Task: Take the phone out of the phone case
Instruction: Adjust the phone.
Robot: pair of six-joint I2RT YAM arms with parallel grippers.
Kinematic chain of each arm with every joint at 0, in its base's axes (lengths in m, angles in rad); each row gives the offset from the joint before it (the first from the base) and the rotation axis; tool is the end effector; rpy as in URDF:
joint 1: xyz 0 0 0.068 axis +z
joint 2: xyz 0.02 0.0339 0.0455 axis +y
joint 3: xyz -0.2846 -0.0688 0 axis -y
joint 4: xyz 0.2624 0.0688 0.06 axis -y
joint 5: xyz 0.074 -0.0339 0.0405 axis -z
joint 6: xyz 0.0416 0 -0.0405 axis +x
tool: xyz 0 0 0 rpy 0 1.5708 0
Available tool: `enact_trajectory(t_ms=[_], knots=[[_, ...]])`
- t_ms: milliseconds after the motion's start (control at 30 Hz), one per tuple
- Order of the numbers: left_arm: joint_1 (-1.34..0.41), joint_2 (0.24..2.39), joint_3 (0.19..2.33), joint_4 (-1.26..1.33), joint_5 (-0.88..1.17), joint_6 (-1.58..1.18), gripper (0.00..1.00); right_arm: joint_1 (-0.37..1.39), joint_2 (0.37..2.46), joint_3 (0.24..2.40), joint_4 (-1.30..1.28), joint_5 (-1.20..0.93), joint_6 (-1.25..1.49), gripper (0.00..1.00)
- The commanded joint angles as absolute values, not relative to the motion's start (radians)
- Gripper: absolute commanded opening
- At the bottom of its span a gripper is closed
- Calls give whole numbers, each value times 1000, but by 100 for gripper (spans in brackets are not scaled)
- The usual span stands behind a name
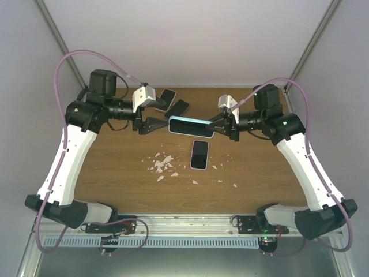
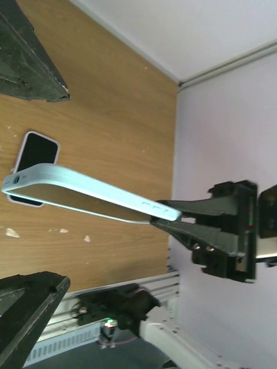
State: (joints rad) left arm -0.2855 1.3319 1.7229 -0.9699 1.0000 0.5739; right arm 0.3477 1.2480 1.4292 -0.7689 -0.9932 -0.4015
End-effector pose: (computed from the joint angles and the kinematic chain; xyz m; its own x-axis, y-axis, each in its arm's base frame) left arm 0.2330 -0.1049 0.4927 0.0087 0.3032 -0.9529 0.9804 0.1851 0.0678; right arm 0.2302 0.1205 0.4361 -0.1509 -0.2817 -0.9476 -0.9783 0.1800 0.1023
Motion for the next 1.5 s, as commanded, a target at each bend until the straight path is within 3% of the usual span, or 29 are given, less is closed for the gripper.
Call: enact_trajectory(t_ms=[0, 267, 700, 833, 1033, 1067, 1133, 1200, 1267, 1367, 1467], knots=[[-357, 1372, 1750, -1148, 884, 755, 79, 350, 1270, 1478, -941, -937, -596, 0], [-563, 1400, 1714, -1124, 563, 801, 71, 381, 1287, 1494, -1020, -867, -667, 0], [-703, 1444, 1634, -1066, 342, 812, 61, 456, 1316, 1578, -1140, -791, -711, 0], [-704, 1445, 1612, -1058, 354, 799, 46, 462, 1316, 1600, -1160, -772, -719, 0], [-702, 1376, 1542, -967, 439, 771, 12, 462, 1337, 1648, -1192, -792, -697, 1], [-698, 1360, 1526, -943, 452, 754, 4, 462, 1341, 1659, -1189, -795, -684, 4], [-677, 1331, 1499, -891, 494, 713, 0, 460, 1345, 1685, -1175, -803, -654, 23], [-636, 1313, 1488, -850, 564, 667, 0, 455, 1343, 1706, -1135, -813, -601, 53], [-576, 1300, 1488, -808, 646, 604, 0, 444, 1332, 1709, -1060, -836, -534, 75], [-463, 1267, 1478, -702, 822, 476, 0, 428, 1311, 1679, -891, -900, -388, 90], [-399, 1209, 1419, -545, 954, 339, 0, 407, 1302, 1639, -689, -960, -229, 92]])
